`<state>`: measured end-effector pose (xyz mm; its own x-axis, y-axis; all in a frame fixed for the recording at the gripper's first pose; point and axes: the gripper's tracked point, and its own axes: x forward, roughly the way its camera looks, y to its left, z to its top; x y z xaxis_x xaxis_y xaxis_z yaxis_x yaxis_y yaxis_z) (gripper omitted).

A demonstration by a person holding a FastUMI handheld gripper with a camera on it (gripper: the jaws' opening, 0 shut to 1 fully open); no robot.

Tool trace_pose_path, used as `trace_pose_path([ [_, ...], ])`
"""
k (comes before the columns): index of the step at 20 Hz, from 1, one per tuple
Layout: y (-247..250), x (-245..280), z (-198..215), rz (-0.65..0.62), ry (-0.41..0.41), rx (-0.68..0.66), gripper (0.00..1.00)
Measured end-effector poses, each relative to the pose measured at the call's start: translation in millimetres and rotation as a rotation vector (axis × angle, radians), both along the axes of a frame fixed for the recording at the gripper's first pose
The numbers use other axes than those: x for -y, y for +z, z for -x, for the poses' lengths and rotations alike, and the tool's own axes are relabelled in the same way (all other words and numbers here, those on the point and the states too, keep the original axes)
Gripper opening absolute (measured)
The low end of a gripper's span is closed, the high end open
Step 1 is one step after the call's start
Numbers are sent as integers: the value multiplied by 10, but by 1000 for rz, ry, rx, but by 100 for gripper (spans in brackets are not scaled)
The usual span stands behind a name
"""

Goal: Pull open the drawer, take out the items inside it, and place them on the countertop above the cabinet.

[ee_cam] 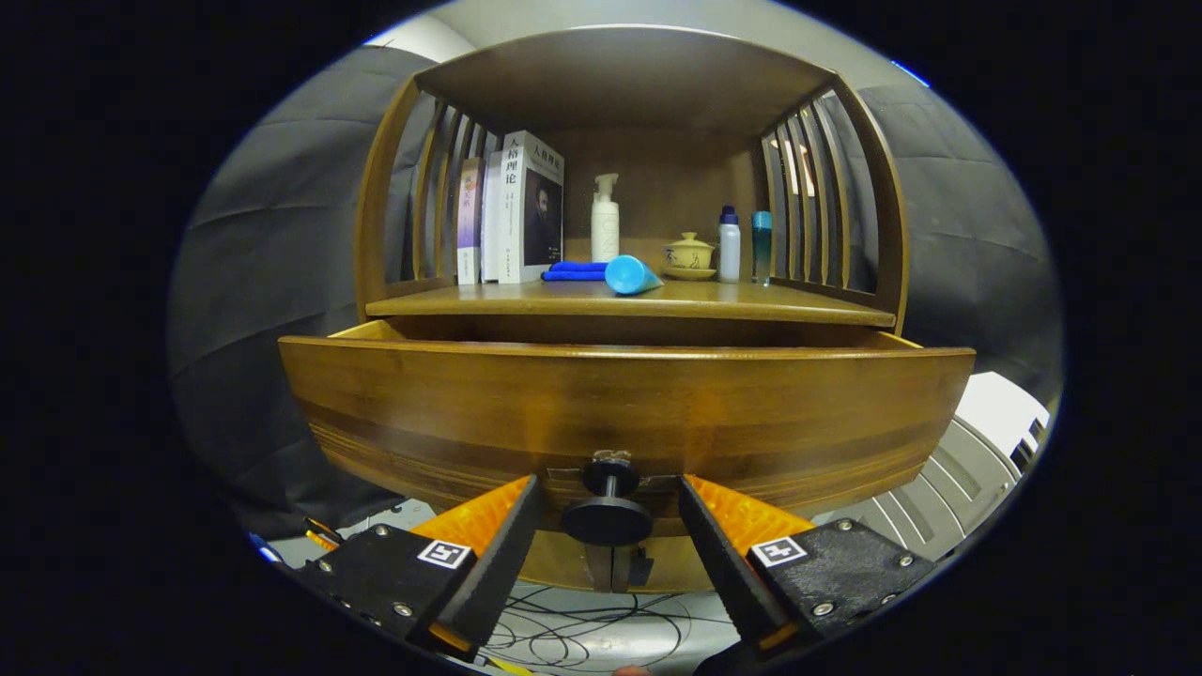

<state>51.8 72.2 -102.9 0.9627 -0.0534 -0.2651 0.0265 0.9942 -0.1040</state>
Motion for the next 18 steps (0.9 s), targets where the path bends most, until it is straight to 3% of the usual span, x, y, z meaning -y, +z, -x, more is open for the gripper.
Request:
trace_pose_path([
  [18, -19, 56, -574, 44, -28, 41, 92],
])
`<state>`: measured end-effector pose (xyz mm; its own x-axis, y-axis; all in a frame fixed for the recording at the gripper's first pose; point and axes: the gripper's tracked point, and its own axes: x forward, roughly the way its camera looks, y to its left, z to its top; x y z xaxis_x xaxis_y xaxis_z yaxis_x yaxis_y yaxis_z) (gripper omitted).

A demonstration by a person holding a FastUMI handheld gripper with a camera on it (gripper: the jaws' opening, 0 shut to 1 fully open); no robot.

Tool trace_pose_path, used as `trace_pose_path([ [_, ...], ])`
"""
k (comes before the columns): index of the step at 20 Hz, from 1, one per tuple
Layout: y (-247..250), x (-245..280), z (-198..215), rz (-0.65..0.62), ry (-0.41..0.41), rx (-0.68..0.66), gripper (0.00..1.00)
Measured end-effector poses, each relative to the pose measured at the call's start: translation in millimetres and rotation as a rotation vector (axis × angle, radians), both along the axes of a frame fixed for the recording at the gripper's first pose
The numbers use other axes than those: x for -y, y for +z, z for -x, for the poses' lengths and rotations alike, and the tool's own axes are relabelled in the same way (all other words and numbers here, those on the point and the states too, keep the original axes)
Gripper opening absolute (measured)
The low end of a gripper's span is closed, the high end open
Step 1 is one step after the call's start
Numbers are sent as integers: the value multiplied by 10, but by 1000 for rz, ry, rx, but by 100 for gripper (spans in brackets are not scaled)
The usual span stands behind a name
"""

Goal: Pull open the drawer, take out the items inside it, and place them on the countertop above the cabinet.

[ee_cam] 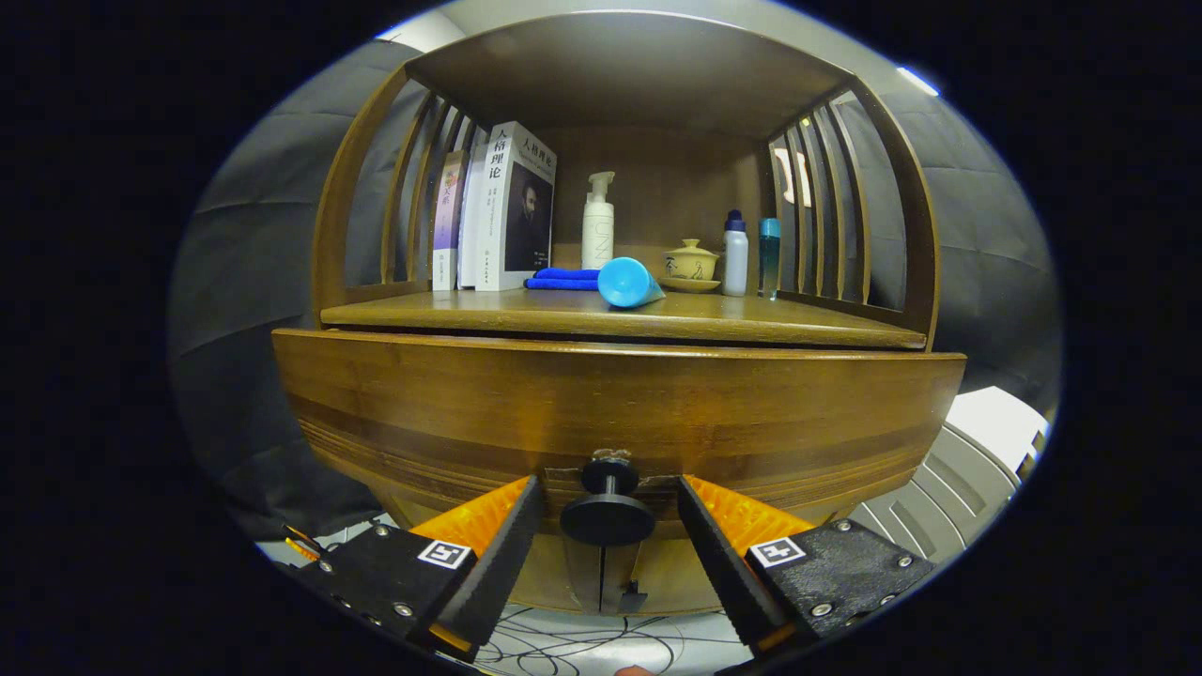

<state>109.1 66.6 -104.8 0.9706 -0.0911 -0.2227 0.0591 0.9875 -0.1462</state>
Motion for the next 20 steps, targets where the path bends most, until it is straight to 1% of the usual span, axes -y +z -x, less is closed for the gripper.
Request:
trace_pose_path([
  [9, 10, 30, -349, 12, -13, -3, 92],
  [11, -6, 38, -407, 31, -26, -1, 92],
  [13, -26, 32, -378, 75, -26, 10, 92],
  [17, -53, 23, -362, 161, 1, 37, 94],
  [20, -53, 7, -341, 131, 24, 44, 95],
])
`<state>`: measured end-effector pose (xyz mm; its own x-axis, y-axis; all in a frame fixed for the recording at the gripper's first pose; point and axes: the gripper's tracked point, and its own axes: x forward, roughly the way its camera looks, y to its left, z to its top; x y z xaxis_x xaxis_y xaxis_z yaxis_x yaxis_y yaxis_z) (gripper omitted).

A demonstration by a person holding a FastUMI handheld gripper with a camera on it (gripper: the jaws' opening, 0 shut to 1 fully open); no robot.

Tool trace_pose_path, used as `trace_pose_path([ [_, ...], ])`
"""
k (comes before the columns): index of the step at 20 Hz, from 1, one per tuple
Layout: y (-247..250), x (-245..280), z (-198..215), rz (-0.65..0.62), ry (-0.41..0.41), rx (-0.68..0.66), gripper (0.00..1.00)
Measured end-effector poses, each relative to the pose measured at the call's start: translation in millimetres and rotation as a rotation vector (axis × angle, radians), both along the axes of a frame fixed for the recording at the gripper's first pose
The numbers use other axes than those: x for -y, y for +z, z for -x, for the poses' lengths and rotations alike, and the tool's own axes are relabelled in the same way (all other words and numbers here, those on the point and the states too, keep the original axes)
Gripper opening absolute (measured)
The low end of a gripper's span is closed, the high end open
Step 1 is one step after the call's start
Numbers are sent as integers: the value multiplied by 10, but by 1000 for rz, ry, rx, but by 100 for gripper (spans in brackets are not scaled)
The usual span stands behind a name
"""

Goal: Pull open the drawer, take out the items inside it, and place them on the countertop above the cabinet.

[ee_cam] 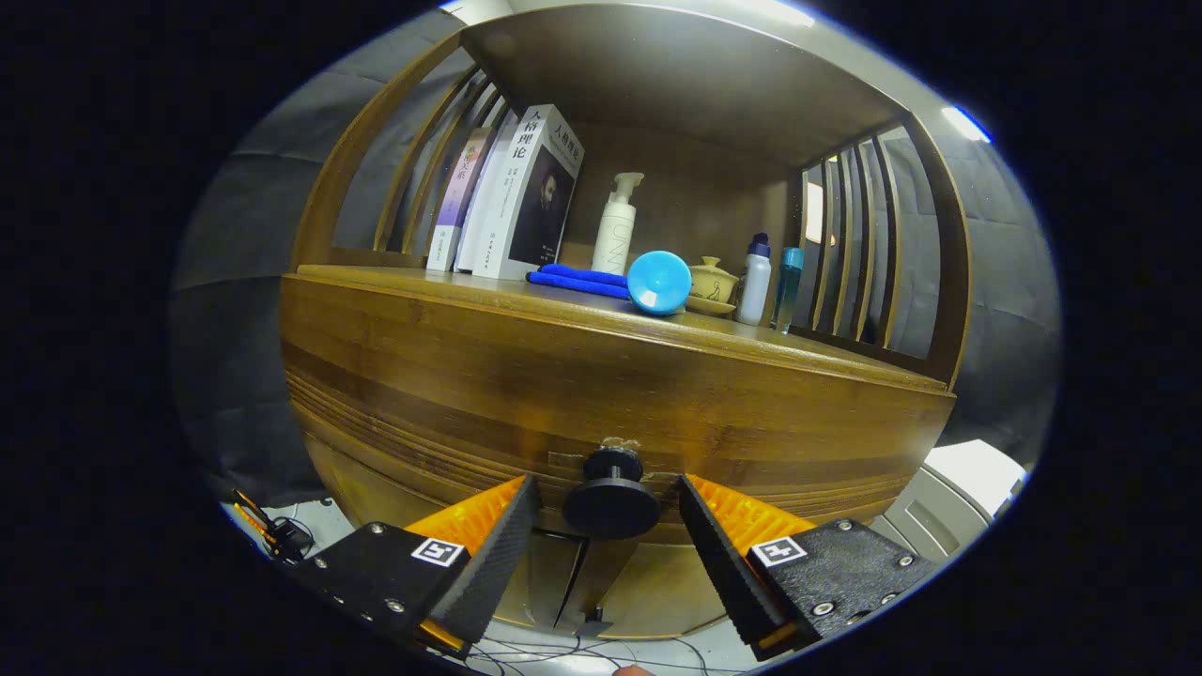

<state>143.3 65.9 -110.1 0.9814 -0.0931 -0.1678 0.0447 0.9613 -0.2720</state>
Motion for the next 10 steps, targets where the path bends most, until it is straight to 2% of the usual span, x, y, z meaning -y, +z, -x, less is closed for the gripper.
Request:
trace_pose_path([
  [4, 157, 77, 231, -98, 11, -1, 96],
  [7, 519, 179, 520, -182, 24, 36, 95],
  [10, 993, 292, 792, -210, 63, 112, 95],
])
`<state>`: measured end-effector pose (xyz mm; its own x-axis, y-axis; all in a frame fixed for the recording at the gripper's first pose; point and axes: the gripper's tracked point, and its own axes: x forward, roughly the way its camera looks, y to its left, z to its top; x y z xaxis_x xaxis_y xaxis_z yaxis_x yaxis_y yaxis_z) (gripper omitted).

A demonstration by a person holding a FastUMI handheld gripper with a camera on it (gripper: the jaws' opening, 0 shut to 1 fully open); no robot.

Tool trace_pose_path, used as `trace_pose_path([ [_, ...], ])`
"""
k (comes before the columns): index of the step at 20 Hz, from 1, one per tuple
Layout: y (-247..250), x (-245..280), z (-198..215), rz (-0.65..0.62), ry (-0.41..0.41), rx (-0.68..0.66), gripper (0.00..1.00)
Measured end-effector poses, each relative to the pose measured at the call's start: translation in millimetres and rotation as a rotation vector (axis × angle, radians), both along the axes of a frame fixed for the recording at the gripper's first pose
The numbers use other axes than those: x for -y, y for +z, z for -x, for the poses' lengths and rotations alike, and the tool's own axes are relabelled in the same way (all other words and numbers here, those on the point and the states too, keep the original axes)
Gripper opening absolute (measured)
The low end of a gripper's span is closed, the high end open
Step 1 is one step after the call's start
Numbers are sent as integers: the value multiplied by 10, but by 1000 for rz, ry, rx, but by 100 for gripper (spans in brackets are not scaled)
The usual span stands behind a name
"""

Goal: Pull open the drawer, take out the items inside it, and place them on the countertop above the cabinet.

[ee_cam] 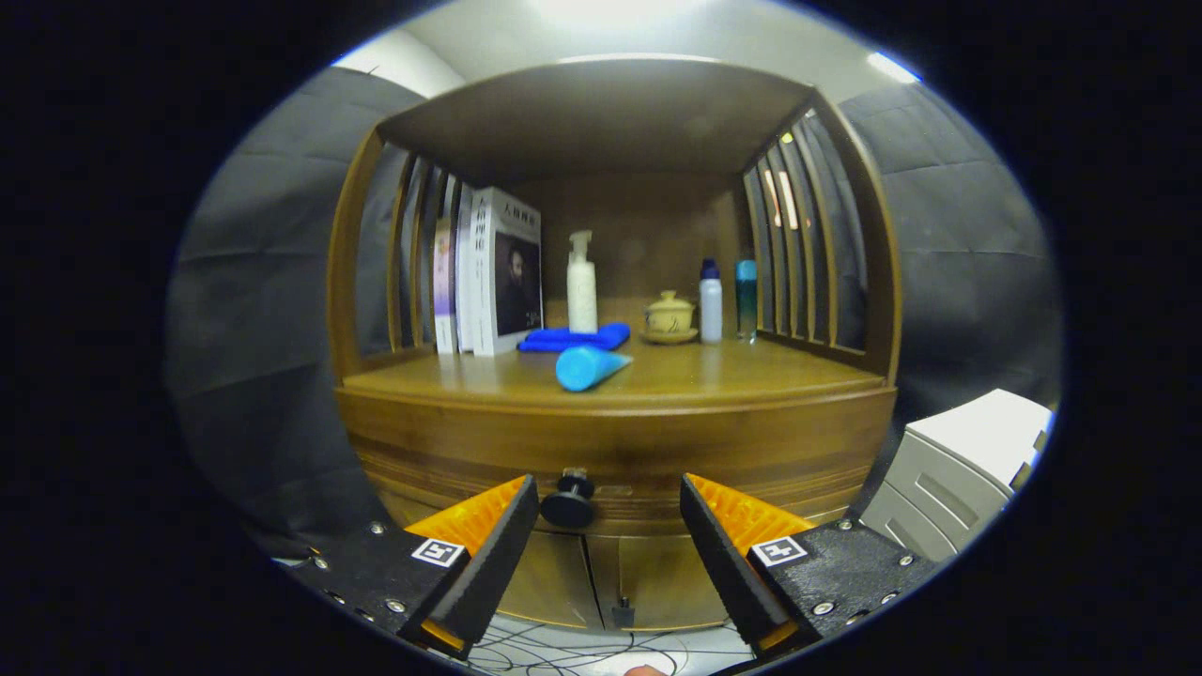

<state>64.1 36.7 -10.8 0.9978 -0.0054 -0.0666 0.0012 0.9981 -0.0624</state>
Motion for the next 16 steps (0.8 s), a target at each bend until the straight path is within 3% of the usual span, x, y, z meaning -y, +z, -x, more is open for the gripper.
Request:
trace_pose_path([
  [5, 381, 199, 436, -26, 14, 78, 95],
  [9, 170, 215, 688, -66, 24, 19, 95],
  [16, -188, 133, 931, -17, 51, -20, 95],
])
